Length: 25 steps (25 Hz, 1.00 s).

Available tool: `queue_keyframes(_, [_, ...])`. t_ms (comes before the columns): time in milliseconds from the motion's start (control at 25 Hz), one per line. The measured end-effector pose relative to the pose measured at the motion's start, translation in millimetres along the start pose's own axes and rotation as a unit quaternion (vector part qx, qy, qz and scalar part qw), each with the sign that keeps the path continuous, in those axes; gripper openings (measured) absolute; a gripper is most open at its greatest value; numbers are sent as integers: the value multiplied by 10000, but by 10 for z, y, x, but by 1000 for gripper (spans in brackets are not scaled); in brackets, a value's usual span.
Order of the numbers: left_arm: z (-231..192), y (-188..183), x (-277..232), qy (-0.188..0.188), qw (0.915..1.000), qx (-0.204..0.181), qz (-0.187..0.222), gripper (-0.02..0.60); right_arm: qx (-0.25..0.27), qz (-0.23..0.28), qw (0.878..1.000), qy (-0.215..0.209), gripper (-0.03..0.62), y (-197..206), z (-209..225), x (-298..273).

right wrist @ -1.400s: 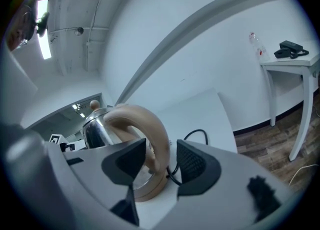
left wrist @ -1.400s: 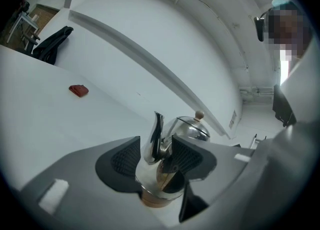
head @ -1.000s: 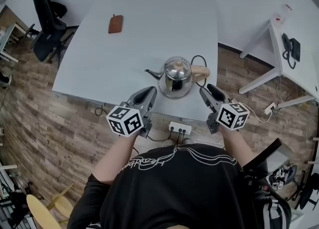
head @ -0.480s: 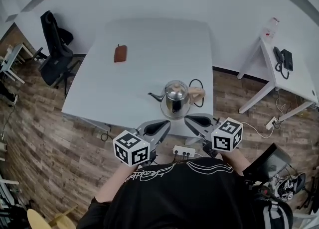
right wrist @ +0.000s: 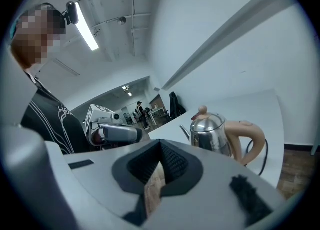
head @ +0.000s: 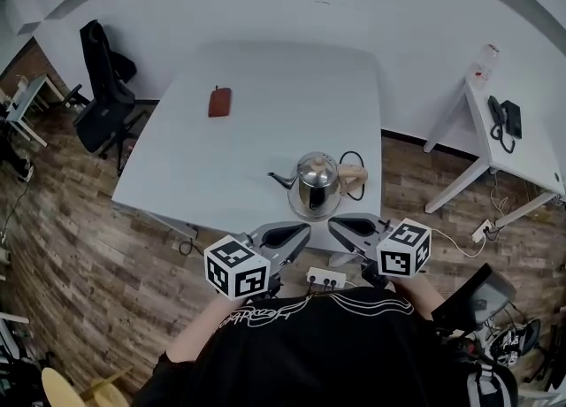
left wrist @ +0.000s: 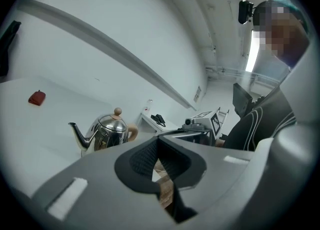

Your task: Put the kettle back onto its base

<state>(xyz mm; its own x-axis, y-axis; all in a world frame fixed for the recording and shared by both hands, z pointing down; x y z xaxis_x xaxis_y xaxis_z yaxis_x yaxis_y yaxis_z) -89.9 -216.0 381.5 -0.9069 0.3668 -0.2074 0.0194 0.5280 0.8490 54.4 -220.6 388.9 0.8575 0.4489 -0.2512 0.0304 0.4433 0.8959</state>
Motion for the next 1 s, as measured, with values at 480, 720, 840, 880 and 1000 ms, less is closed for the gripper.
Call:
queue_keyframes(480, [-68, 78, -81, -25, 9998, 3, -195, 6, 50, -146, 9999, -64, 5, 90, 6, -105])
queue_keyframes(720, [-107, 53, -68, 21, 9999, 59, -139, 6, 56, 7, 9999, -125, 5, 60, 6, -104])
queue_keyframes(840, [-138, 35, -69, 3, 9999, 44, -136, 6, 98, 7, 9999, -131, 5, 49, 17, -126])
queue_keyframes(880, [-145, 37, -74, 3, 9999, 55, -141, 6, 96, 7, 9999, -135, 5, 49, 21, -131])
queue_keyframes(1000, [-157, 37, -95, 39, 9998, 128, -136, 6, 81, -5, 9999, -116, 5, 52, 40, -132])
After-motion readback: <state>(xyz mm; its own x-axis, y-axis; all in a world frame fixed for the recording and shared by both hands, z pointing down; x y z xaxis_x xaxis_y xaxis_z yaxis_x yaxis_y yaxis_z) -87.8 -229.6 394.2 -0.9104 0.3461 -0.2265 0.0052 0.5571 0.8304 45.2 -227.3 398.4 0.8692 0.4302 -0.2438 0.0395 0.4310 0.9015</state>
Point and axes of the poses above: the fingertips, and each gripper's own axes: x backward along the fingers, z to its right, y out of its underside, the point moved 6 cm from there along x, backward along the fingers, and after that the axes turned 2 degrees about x, right-handed, at the moved point
